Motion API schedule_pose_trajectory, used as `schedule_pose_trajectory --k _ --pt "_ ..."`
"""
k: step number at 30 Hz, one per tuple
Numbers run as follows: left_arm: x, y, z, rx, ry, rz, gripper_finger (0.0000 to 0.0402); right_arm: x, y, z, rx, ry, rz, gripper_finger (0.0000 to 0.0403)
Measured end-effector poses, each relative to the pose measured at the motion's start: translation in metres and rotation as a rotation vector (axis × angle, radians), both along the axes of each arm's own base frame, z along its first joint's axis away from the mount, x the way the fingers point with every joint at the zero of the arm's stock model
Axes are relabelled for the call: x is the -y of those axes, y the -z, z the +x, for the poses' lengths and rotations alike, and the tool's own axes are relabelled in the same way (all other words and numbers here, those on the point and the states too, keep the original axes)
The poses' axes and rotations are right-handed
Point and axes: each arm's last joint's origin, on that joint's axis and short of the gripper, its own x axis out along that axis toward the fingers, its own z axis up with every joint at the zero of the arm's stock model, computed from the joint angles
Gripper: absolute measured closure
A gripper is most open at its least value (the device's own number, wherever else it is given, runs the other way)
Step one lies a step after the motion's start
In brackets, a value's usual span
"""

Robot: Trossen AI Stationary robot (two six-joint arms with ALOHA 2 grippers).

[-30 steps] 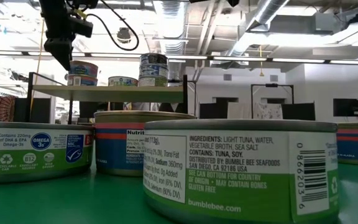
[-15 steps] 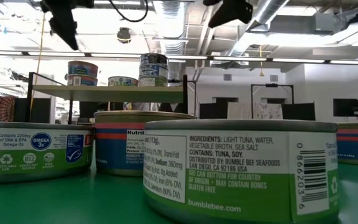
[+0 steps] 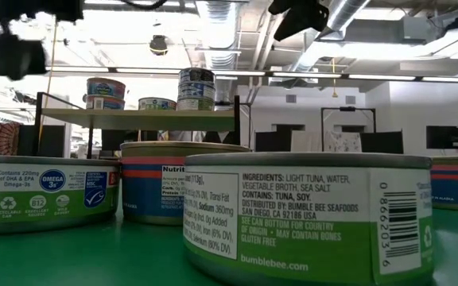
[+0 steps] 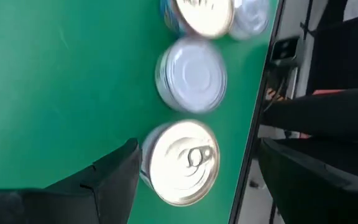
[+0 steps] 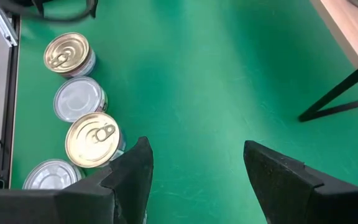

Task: Stack canned seafood by type on shelf
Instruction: Stack the blue and pink tuna can on top of the blue and pink tuna cans on the shelf

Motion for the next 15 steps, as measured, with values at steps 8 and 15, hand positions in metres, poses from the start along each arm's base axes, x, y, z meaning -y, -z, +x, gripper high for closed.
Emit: schedule_pose_trajectory --k 8,15 --pt "0.034 0.039 0.011 -0.122 0.054 0.061 0.0123 0.0 0.0 0.0 0.005 0.0 0.001 0.0127" --pt "0.042 0.072 0.021 -0.257 0.004 0.146 0.0213 -0.003 -0.003 0.002 0.039 -0.007 0.008 0.0127"
